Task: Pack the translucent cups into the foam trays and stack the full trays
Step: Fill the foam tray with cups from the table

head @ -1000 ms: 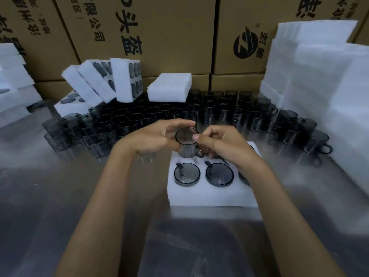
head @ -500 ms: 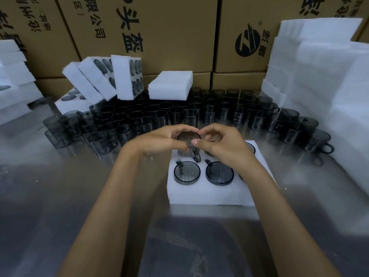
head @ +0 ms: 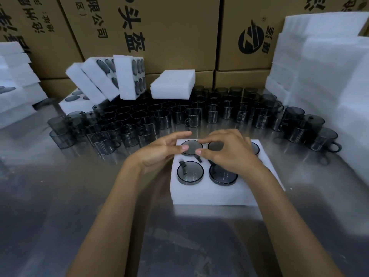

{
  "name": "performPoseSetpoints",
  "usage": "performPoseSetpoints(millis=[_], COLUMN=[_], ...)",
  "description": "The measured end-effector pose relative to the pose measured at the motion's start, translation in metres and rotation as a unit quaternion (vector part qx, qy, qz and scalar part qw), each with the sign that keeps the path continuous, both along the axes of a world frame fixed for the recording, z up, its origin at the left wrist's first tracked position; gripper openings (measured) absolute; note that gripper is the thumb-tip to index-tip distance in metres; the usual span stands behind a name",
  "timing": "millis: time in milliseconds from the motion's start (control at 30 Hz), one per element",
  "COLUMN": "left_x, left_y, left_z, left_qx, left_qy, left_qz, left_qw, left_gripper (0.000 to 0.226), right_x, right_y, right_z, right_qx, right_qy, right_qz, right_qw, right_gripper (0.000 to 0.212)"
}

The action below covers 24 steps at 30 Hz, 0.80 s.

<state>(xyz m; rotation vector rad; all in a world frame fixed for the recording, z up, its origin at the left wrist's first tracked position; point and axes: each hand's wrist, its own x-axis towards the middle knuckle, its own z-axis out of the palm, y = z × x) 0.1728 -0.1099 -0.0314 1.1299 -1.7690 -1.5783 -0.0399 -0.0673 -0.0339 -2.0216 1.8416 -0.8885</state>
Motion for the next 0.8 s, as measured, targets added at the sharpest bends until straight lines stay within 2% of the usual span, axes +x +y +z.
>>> performPoseSetpoints(millis=[167, 267, 333, 400, 467, 500, 600, 667, 800], left_x=[-0.001, 0.000, -0.001, -0.005, -0.011, -0.014, -0.023, -0.028, -0.040], left_y=[-0.001, -0.002, 0.001, 0.006, 0.012, 0.015, 0.021, 0.026, 0.043], left_z=[-0.001, -0.002, -0.003, -0.004, -0.002, 0.001, 0.015, 0.024, 0.028], left_qx=[0.025, 0.030, 0.027, 0.014, -0.001, -0.015, -0.083, -0.121, -0.150], left_qy=[0.002, -0.010, -0.021, -0.042, -0.068, -0.092, -0.213, -0.268, -0.373], left_qz=[0.027, 0.038, 0.048, 0.064, 0.092, 0.102, 0.099, 0.097, 0.100], left_qw=[0.999, 0.999, 0.998, 0.997, 0.993, 0.990, 0.968, 0.951, 0.910], left_gripper=[0.063, 0.056, 0.046, 0.041, 0.042, 0.043, 0.049, 0.051, 0.056], right_x=[0.000, -0.005, -0.020, -0.046, -0.067, -0.072, -0.078, -0.078, -0.062], right_y=[-0.001, 0.002, 0.004, 0.005, 0.009, 0.012, 0.019, 0.024, 0.031], right_z=[-0.001, 0.005, 0.009, 0.009, 0.004, 0.000, -0.009, -0.013, -0.018], right_qx=[0.006, 0.008, 0.008, 0.058, 0.128, 0.144, 0.106, 0.087, 0.103], right_qy=[0.012, 0.022, 0.049, 0.052, -0.009, -0.053, -0.141, -0.184, -0.259], right_qz=[0.005, 0.005, -0.066, -0.152, -0.168, -0.158, -0.161, -0.178, -0.151], right_qw=[1.000, 1.000, 0.997, 0.985, 0.977, 0.976, 0.971, 0.963, 0.948], right_gripper=[0.030, 0.035, 0.043, 0.053, 0.057, 0.052, 0.026, 0.017, 0.027])
